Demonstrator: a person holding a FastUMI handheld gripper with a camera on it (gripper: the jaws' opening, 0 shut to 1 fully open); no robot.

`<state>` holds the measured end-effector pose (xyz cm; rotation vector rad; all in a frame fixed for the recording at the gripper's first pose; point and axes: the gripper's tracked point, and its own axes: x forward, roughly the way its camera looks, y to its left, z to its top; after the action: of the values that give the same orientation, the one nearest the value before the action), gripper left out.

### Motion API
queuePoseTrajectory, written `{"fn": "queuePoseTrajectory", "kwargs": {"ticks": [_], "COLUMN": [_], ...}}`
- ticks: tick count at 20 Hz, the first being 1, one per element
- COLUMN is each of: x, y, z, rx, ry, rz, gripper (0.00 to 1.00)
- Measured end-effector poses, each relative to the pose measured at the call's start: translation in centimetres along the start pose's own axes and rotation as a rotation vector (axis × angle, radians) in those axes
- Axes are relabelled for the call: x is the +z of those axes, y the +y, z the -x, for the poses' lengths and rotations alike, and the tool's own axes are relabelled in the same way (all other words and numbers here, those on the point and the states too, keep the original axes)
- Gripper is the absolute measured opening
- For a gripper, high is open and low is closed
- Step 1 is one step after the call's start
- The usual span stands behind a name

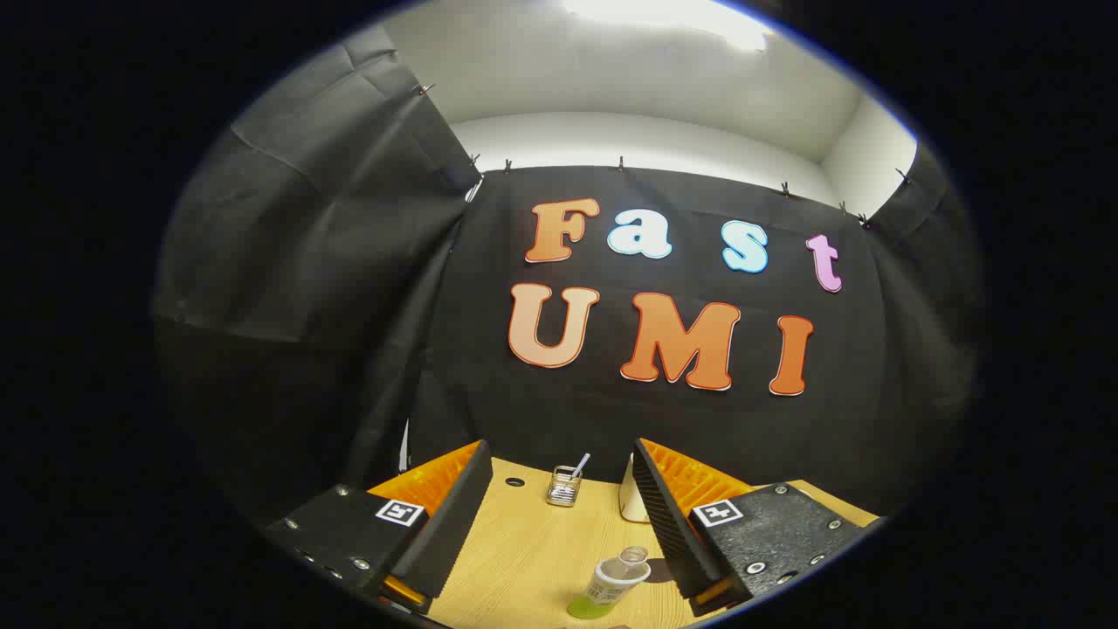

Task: Take the bottle from table, then pour the juice into the cup, finally place the bottle on the coaster

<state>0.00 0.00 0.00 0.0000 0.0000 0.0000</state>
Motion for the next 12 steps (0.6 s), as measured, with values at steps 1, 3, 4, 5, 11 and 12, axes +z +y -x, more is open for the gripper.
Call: {"fn": "queuePoseTrajectory", "kwargs": {"ticks": [1, 3, 4, 5, 11, 12], "x": [0.09, 0.15, 0.15, 0.16, 0.05, 0.00], "y": [-0.17, -0.48, -0.62, -0.81, -0.98, -0.89], "z": [0.01, 0.12, 0.22, 0.26, 0.37, 0.33], "rx": [-0.003, -0.008, -0.012, -0.018, -0.022, -0.021], "ry": [0.000, -0.002, -0.001, 0.000, 0.007, 0.009], "rz": [0.001, 0.008, 0.010, 0.010, 0.022, 0.024], "gripper": [0.96, 0.96, 0.96, 0.96, 0.96, 0.96]}}
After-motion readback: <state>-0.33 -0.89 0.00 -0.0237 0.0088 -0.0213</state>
